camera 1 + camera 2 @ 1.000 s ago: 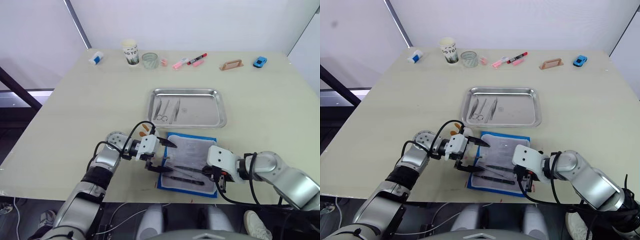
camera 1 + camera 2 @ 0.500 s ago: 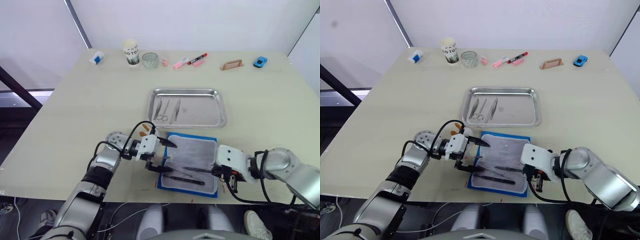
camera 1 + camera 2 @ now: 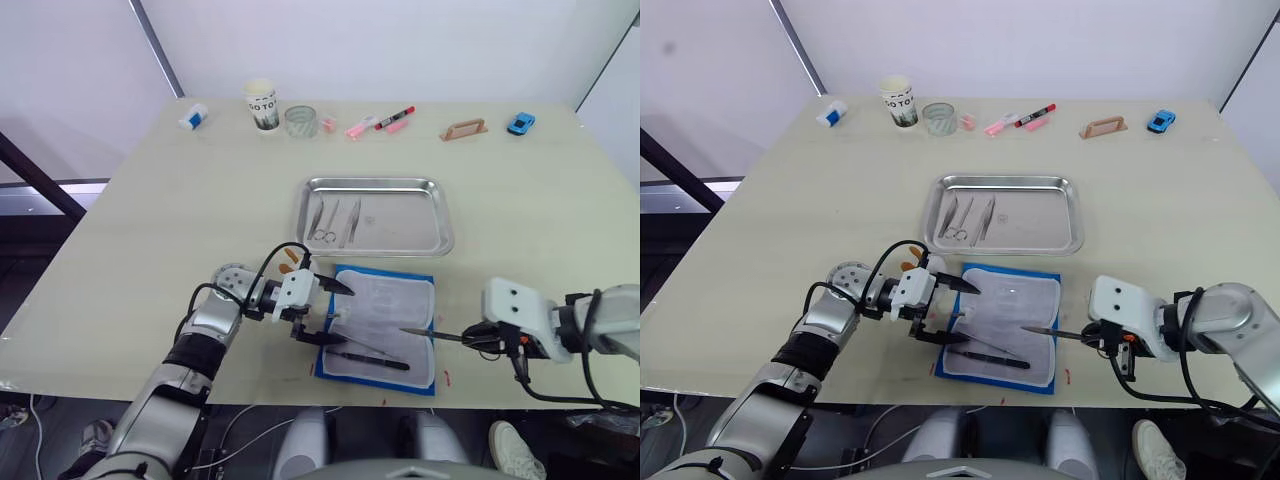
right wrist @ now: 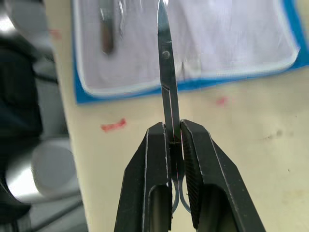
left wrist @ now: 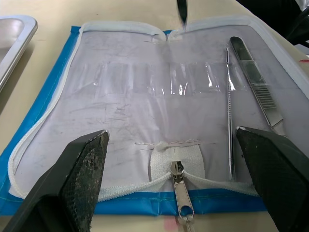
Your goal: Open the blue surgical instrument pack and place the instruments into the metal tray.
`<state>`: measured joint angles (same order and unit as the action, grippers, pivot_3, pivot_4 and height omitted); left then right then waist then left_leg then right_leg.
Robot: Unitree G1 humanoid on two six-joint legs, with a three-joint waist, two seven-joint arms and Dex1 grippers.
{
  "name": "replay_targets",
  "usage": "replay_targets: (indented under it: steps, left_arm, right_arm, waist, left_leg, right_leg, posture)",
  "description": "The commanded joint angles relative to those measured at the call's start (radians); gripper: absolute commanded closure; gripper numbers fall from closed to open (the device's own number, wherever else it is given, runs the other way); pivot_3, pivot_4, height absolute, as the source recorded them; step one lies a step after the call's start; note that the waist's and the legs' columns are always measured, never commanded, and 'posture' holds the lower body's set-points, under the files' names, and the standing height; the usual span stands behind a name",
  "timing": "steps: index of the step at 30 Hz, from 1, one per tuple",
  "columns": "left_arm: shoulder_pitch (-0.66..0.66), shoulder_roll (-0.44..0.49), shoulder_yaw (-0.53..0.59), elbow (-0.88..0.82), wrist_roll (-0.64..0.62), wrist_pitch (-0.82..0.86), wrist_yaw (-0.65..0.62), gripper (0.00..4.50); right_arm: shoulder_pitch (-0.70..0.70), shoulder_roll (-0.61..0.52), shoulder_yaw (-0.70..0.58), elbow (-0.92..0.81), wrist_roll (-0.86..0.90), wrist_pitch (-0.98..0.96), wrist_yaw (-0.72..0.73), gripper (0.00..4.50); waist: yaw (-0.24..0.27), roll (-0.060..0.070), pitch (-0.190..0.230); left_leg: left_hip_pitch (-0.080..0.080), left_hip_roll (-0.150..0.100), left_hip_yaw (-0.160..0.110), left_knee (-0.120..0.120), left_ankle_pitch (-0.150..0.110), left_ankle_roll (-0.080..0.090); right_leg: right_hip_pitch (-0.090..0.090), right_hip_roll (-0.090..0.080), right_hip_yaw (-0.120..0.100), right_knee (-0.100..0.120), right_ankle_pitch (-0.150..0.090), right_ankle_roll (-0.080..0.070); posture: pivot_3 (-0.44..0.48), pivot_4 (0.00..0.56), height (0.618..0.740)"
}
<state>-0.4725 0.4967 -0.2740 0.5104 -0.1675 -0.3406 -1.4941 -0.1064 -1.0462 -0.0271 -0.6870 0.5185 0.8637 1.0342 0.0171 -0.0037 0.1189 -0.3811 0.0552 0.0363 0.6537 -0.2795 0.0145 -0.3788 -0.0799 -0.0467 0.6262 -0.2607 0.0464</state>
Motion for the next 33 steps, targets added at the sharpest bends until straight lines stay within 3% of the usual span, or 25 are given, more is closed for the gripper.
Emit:
replay_targets:
  steps: [1,8,14,20,24,33]
  left_arm:
    - [0.032,-0.006,-0.044,0.089,0.065,0.026,0.013,0.0]
    - [0.036,-0.012,-0.039,0.084,0.06,0.033,0.022,0.0]
    - [0.048,-0.015,-0.034,0.065,0.058,0.04,0.032,0.0]
    - [0.056,-0.011,-0.029,0.055,0.059,0.044,0.038,0.0]
    - [0.064,-0.007,-0.026,0.047,0.058,0.046,0.04,0.0]
    - [0.075,-0.003,-0.017,0.038,0.06,0.047,0.041,0.0]
  right_arm:
    - [-0.105,0.117,-0.059,0.023,0.088,0.053,-0.102,4.44]
    - [-0.384,0.452,0.084,0.146,-0.057,0.187,-0.503,4.44]
    - [-0.521,0.741,0.126,0.289,-0.163,0.292,-0.784,4.44]
    - [-0.596,0.982,0.043,0.534,-0.247,0.253,-0.999,4.44]
    - [-0.641,1.076,-0.01,0.658,-0.27,0.203,-1.068,4.44]
    - [-0.652,1.181,0.007,0.846,-0.344,0.033,-1.137,4.44]
  waist:
    - [-0.002,-0.001,0.0]
    - [0.003,0.007,-0.003]
    - [0.002,0.008,-0.003]
    - [-0.002,0.009,-0.003]
    - [-0.003,0.011,-0.002]
    - [-0.008,0.012,-0.001]
  left_leg:
    - [0.0,0.0,0.0,0.0,0.0,0.0]
    - [0.0,-0.001,-0.001,0.0,0.0,0.0]
    - [-0.001,-0.002,-0.002,0.0,0.0,0.0]
    - [-0.001,-0.002,-0.002,0.0,0.001,0.001]
    - [-0.001,-0.002,-0.002,0.0,0.001,0.001]
    - [-0.001,-0.002,-0.002,-0.001,0.001,0.001]
  right_leg:
    - [0.0,0.0,0.0,0.0,0.0,-0.001]
    - [0.0,0.0,0.0,0.0,0.001,-0.002]
    - [0.0,0.0,0.0,0.001,0.002,-0.003]
    - [0.0,0.001,0.001,0.002,0.002,-0.003]
    - [0.0,0.001,0.002,0.002,0.003,-0.001]
    - [0.0,0.002,0.003,0.002,0.004,0.001]
  posture:
    - [0.0,0.15,0.74]
    - [0.0,0.15,0.74]
    - [0.0,0.15,0.74]
    - [0.0,0.15,0.74]
    - [0.0,0.15,0.74]
    - [0.0,0.15,0.74]
